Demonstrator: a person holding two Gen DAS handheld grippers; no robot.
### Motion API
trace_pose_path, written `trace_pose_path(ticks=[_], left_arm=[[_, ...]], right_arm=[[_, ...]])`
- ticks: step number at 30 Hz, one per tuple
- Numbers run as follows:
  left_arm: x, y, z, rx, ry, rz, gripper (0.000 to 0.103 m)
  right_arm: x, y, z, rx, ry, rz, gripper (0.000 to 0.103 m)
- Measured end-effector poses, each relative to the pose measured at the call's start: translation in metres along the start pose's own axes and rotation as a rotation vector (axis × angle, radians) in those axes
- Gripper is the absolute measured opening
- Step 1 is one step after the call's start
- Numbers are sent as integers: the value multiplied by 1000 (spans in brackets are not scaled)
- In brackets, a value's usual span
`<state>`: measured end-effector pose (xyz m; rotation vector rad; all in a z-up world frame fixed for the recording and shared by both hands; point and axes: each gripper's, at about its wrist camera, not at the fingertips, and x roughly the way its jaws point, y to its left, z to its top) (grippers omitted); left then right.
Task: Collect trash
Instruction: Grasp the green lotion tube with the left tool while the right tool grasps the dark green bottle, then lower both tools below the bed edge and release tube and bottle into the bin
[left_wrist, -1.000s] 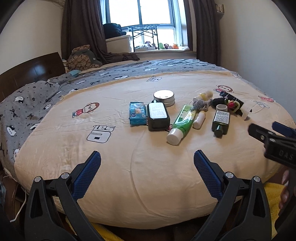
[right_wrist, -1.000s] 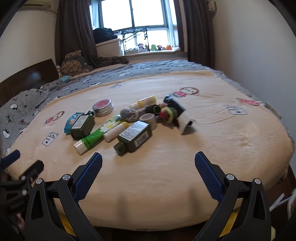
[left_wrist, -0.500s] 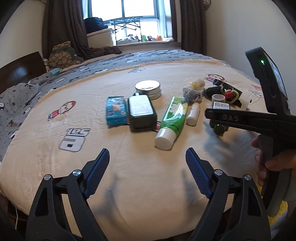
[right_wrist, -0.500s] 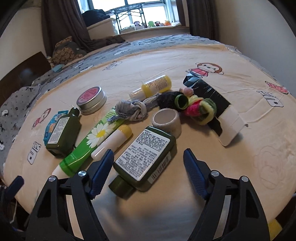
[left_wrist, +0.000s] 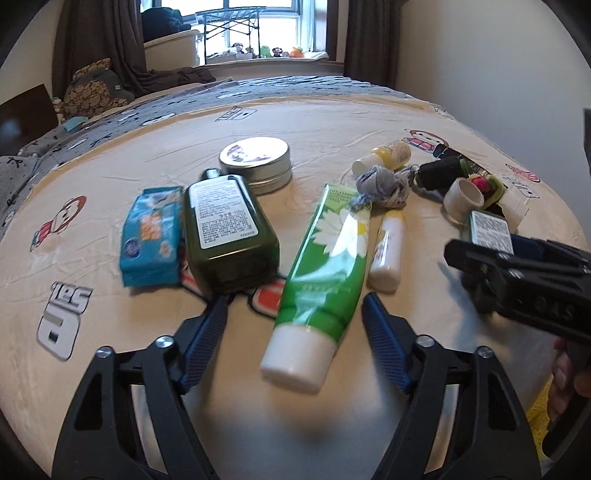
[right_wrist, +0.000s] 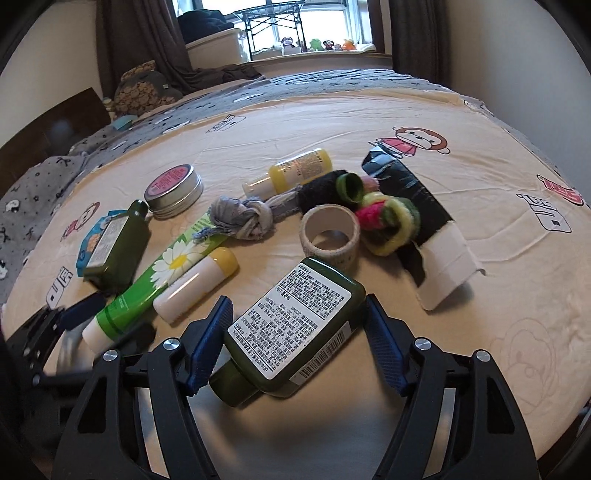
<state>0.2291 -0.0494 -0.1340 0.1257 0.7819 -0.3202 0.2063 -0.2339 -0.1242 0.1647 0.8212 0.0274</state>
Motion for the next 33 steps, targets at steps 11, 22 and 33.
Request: trace_pose_path(ticks=[11, 22, 33], left_arm=[[-13, -15, -8, 33, 13, -15, 36], [-88, -27, -62, 24, -39, -1, 35], [-150, -47, -121, 20, -59, -39, 35]], right_arm=[[-27, -8, -17, -27, -21, 45, 72], [-82, -1, -55, -134, -73, 74, 72], [-126, 2, -121, -252, -40, 54, 72]])
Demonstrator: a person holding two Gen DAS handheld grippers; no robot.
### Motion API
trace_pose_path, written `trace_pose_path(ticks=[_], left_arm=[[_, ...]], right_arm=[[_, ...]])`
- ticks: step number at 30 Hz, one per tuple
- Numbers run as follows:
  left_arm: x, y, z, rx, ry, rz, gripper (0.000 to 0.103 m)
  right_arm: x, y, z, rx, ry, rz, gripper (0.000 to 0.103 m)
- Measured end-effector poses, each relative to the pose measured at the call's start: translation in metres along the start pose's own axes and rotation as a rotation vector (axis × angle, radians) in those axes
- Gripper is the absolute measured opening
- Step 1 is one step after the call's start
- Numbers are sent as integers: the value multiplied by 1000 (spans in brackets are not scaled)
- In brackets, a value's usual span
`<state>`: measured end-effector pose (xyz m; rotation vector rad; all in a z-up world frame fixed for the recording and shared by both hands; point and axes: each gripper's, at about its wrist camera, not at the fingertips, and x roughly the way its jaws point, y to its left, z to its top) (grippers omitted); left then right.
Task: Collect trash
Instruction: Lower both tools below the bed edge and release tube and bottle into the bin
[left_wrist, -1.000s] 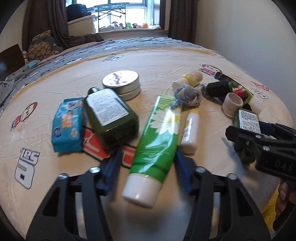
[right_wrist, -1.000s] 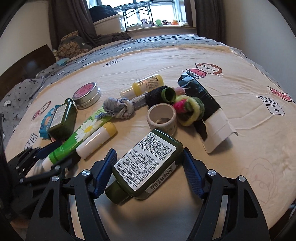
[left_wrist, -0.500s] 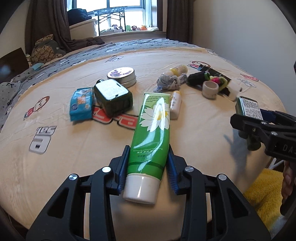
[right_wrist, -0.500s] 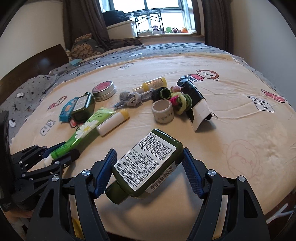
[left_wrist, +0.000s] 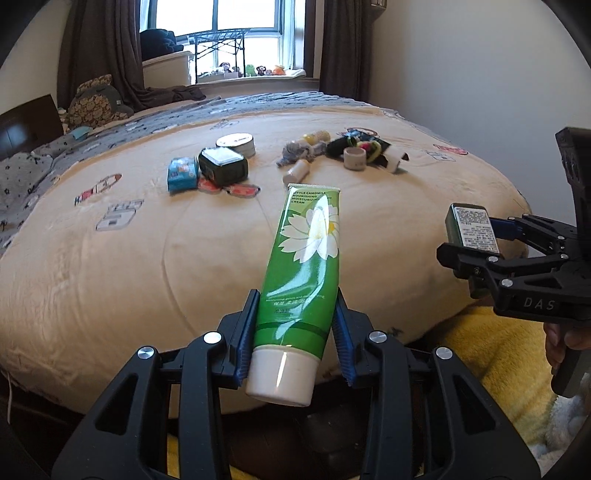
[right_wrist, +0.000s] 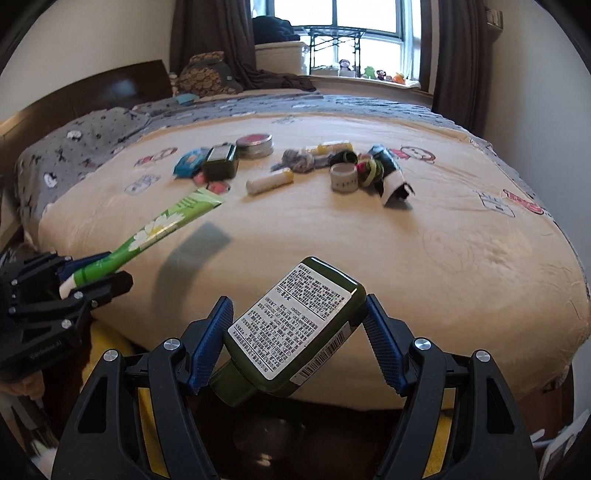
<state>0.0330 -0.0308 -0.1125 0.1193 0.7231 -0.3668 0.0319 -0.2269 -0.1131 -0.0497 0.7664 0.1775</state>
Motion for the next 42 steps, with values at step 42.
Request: trace_pose_path(ticks=[42], left_arm=[[33, -6, -72, -17, 231, -20, 60]], right_arm=[[36, -9, -59, 113, 207, -3, 82]])
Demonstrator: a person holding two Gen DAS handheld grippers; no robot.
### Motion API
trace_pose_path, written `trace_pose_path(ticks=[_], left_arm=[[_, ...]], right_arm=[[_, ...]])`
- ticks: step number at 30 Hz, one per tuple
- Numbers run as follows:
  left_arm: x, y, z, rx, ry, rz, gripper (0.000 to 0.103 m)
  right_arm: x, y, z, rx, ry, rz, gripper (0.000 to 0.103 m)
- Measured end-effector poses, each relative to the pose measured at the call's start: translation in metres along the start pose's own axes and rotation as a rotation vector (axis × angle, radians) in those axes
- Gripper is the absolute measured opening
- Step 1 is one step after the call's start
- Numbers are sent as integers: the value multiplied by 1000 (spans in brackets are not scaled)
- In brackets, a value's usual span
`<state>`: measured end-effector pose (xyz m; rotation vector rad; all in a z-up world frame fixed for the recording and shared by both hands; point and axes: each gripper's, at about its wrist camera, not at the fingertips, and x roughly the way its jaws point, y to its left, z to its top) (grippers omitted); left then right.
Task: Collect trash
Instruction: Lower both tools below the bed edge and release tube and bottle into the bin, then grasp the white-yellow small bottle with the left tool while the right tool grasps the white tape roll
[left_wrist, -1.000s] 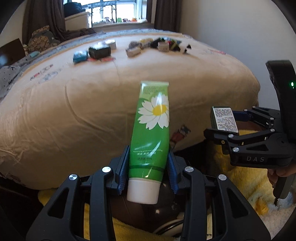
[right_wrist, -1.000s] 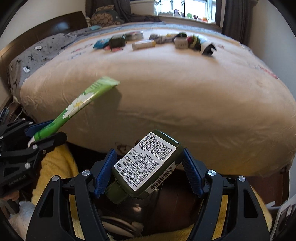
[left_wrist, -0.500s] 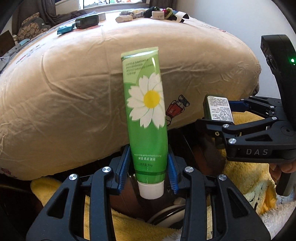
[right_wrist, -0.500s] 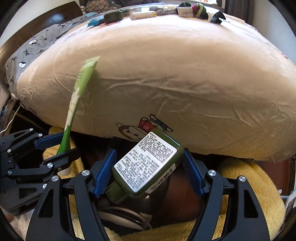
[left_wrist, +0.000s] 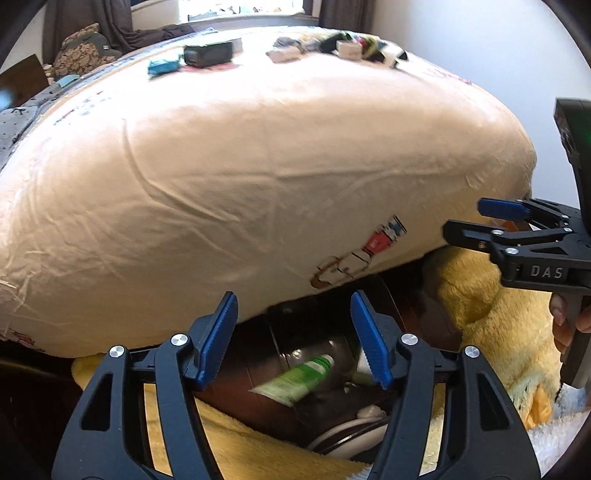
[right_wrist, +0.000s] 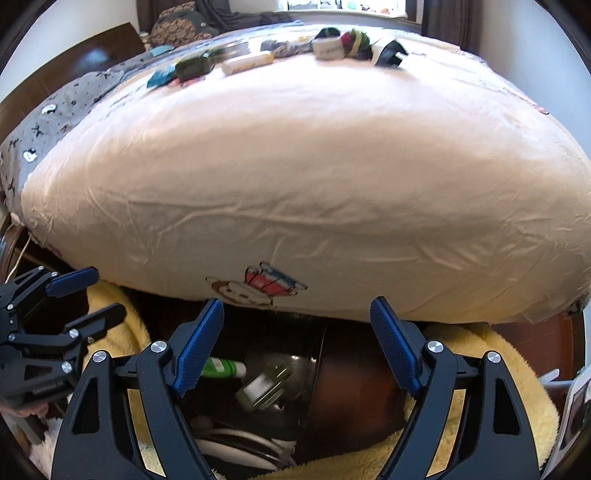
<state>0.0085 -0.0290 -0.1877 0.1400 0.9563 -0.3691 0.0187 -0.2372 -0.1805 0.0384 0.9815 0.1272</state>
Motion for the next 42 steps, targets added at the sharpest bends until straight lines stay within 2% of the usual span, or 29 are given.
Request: trace_pose_path(ticks=[11, 18, 20, 22, 27, 31, 42], left_arm=[[-15, 36, 46, -31, -112, 89, 66], [-5, 61, 95, -87, -158, 84, 67], [-3, 65, 105, -102, -168, 76, 67], [0, 66, 118, -104, -179, 61, 67], [10, 56, 146, -57, -196, 37, 67], [27, 46, 164, -32, -184, 19, 67], [74, 22, 211, -3, -159, -58, 63]], right_arm=[[-21, -19, 68, -18, -177, -89, 82], [-3, -24, 116, -13, -217, -60, 81], [5, -20, 128, -21, -222, -45, 72], [10, -19, 138, -17, -229, -31, 58], [32, -24, 168, 21, -226, -5, 41], [43, -25, 182, 22, -220, 7, 37], [70, -29, 210, 14, -203, -13, 37]])
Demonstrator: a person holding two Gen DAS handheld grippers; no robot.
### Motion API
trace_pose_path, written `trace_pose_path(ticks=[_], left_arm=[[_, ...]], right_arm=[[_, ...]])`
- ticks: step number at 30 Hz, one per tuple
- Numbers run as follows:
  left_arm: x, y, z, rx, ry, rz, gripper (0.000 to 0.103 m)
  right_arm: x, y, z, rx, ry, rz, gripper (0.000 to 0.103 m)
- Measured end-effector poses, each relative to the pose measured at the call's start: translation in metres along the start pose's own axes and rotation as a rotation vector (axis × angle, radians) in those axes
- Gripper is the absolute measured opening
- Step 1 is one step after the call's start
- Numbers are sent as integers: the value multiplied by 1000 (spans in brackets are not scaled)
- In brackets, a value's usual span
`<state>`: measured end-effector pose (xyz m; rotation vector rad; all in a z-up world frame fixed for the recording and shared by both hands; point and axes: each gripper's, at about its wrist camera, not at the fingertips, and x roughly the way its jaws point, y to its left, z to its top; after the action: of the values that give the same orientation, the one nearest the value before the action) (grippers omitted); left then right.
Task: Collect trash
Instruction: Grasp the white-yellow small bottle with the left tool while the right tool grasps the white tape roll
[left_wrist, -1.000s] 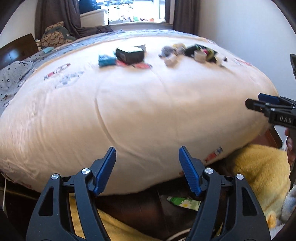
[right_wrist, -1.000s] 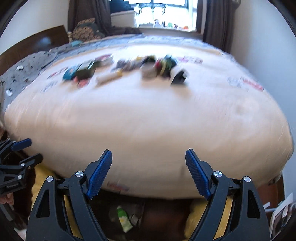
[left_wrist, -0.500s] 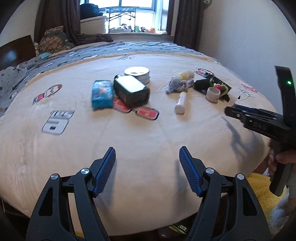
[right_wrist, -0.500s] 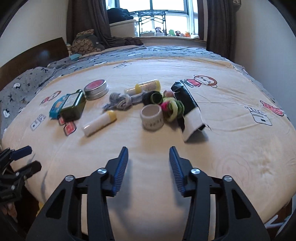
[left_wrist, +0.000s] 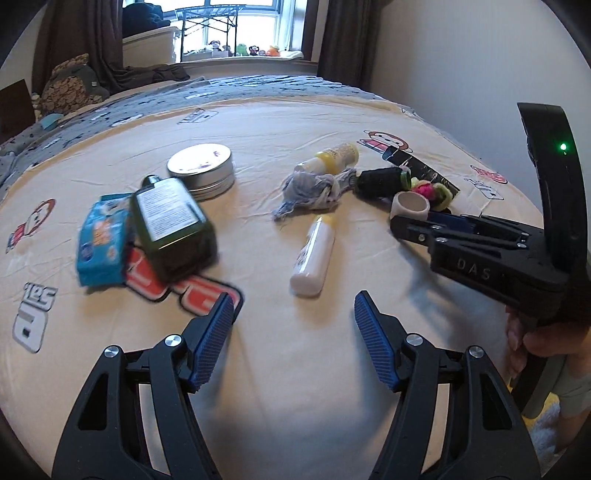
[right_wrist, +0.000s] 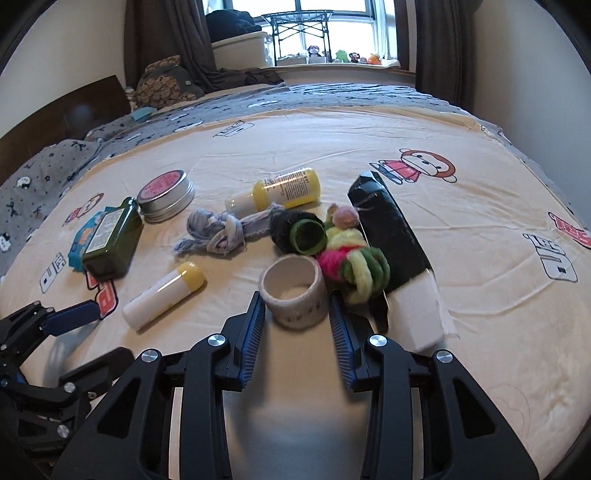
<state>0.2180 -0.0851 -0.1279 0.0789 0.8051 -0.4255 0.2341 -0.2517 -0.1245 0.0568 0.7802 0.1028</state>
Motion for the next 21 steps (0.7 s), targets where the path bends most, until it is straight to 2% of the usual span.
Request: trace_pose_path(ticks=[4, 6, 8, 11, 21], left_arm=[[15, -4, 11, 9, -2, -6, 52], [21, -4, 17, 10, -2, -12, 44], [27, -5, 21, 17, 9, -13, 29], [26, -6, 20, 23, 14, -25, 19], [-20, -12, -13, 41, -10, -13, 18]], right_arm=[[8, 0, 5, -16, 7, -10, 36], [7, 0, 5, -20, 8, -7, 36], [5, -2, 4, -16, 8, 5, 35], [-3, -3, 1, -15, 1, 17, 35], [-52, 3, -22, -42, -40, 43, 35]])
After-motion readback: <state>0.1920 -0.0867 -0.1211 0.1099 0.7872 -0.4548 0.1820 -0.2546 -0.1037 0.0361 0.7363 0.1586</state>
